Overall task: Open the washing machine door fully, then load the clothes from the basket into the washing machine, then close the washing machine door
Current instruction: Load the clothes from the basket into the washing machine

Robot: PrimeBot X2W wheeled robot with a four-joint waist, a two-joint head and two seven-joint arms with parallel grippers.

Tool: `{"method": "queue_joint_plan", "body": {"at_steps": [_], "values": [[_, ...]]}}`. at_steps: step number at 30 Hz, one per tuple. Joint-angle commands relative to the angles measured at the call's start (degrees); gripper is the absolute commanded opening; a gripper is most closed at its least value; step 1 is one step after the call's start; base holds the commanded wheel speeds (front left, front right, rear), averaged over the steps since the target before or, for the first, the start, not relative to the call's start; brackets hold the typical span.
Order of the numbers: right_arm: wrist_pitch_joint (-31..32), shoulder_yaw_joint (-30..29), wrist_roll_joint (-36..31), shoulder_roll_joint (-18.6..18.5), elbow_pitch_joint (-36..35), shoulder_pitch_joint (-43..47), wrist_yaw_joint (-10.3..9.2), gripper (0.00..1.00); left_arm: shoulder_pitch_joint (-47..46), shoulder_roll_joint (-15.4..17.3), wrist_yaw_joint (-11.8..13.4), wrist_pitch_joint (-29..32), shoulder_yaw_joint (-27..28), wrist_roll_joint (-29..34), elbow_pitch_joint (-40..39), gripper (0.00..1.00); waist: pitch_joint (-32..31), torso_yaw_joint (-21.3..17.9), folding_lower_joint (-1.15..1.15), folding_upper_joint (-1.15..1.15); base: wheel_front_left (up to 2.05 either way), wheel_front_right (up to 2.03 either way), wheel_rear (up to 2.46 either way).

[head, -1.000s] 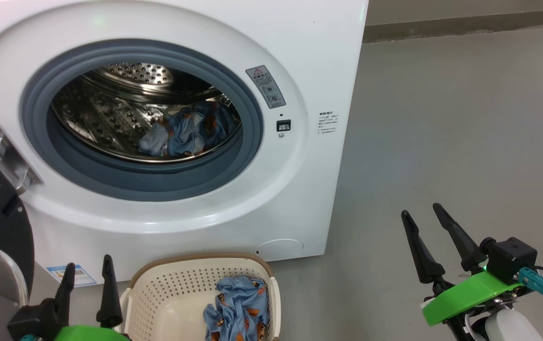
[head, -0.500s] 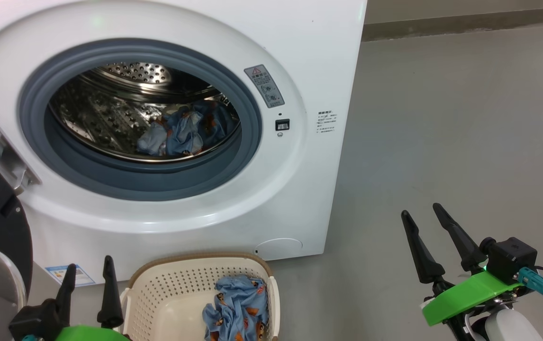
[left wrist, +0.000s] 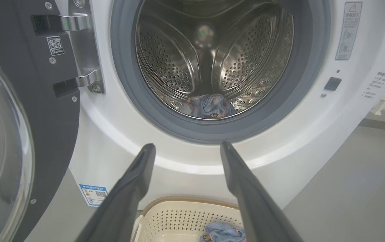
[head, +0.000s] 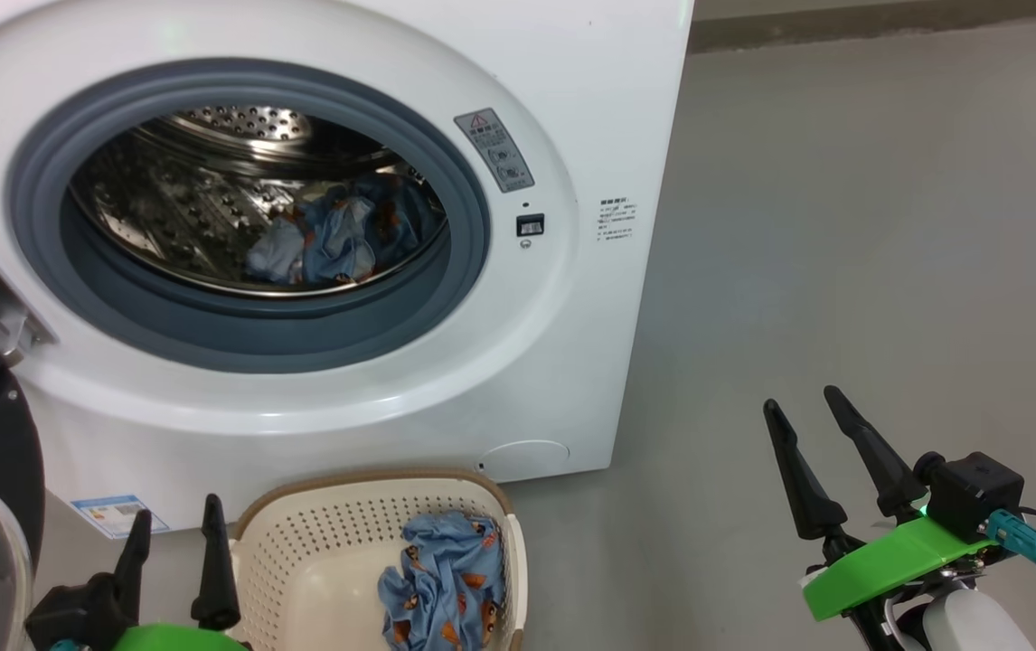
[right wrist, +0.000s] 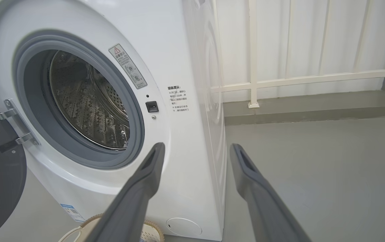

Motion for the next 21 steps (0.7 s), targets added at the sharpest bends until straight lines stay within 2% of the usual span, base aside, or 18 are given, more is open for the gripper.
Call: {"method": "queue_joint_plan", "body": {"at_steps": [1, 21], "values": [[-0.27, 0.98, 0.3, 0.11, -1.71, -0.66, 0.09, 1.0, -2.41, 0.67, -0.28, -0.37, 1.5, -0.25, -0.85, 1.0, 0.67, -0.27, 0.0, 0.0, 0.0, 0.0, 0.0], [-0.27, -0.08, -0.46, 2.16, -3.26, -4.2, 0.09, 1.0, -8.79, 2.73, -1.62, -0.27, -0.27, -0.65, 2.68, 1.0, 11.83, -1.83, 0.0, 0.0, 0.0, 0.0, 0.0]]}}
